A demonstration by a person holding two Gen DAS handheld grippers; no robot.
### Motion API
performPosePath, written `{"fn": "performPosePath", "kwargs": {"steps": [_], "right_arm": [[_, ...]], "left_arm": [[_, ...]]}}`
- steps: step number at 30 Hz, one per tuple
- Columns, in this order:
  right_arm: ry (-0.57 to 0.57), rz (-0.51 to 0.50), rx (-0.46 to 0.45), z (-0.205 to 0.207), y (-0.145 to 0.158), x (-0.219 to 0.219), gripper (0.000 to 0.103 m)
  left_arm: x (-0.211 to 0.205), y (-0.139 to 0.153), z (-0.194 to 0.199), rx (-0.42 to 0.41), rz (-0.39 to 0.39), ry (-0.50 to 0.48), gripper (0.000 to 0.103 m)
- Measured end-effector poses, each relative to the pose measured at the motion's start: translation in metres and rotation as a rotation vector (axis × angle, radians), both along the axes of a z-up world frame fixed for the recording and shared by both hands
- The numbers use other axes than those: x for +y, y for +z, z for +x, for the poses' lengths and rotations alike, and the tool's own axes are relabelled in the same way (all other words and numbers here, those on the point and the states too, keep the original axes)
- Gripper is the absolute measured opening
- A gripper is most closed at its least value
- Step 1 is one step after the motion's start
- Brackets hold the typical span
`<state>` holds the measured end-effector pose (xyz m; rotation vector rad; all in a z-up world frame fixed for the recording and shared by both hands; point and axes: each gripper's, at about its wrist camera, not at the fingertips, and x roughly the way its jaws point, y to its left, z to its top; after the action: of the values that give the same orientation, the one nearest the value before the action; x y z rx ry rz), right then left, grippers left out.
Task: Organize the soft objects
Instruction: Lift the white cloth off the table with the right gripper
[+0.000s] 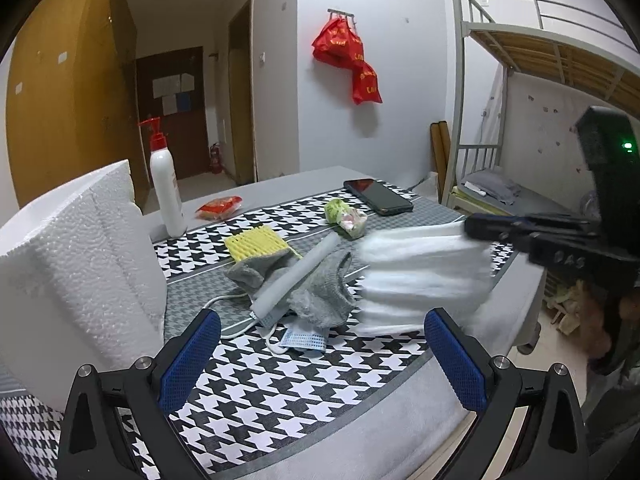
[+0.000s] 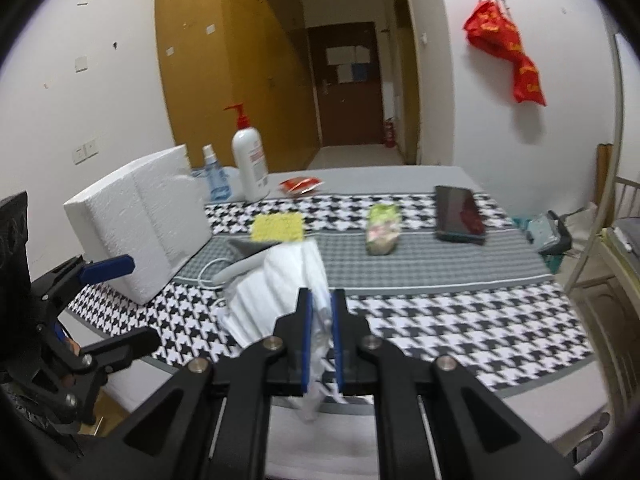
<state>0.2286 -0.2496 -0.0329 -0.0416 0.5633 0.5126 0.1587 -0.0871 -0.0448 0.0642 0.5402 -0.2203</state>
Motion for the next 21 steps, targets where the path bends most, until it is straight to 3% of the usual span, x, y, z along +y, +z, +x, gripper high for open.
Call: {"fn": "performPosePath", "kwargs": {"steps": [5,10,12,14,15,16,21], "right_arm": [[-0.061,0.008,-0.017,-0.001,0.005,-0.026,0.012],[-0.003,-0.099,0.071,0.009,-0.026,-0.015,0.012],[0.028,-0.145,0.079,0.005,-0.034,-0.007,0.023],[0.077,-0.162,0.085,-0.003,-0.041,-0.003,0.059],[0.09,-0.172,0.086,-0.006,-0.044,-0.002,0.065],[0.096,-0.182,0.076,-0.009,-0.046,-0.001,0.069],[0.087,-0.203,0.097,-0.007,-0.055,-0.005,0.069]], "left_arm": [[0.001,-0.006,0.009,0.03,-0.009,0.018,0.102],[-0.002,-0.012,0.017,0.05,-0.002,0.017,0.102],[-0.004,-0.013,0.022,0.058,0.002,0.011,0.102],[-0.005,-0.014,0.026,0.059,0.005,0.009,0.102],[-0.006,-0.014,0.029,0.06,0.007,0.01,0.102],[-0.006,-0.015,0.031,0.062,0.008,0.009,0.102],[-0.009,-0.014,0.041,0.064,0.031,-0.014,0.102]]}}
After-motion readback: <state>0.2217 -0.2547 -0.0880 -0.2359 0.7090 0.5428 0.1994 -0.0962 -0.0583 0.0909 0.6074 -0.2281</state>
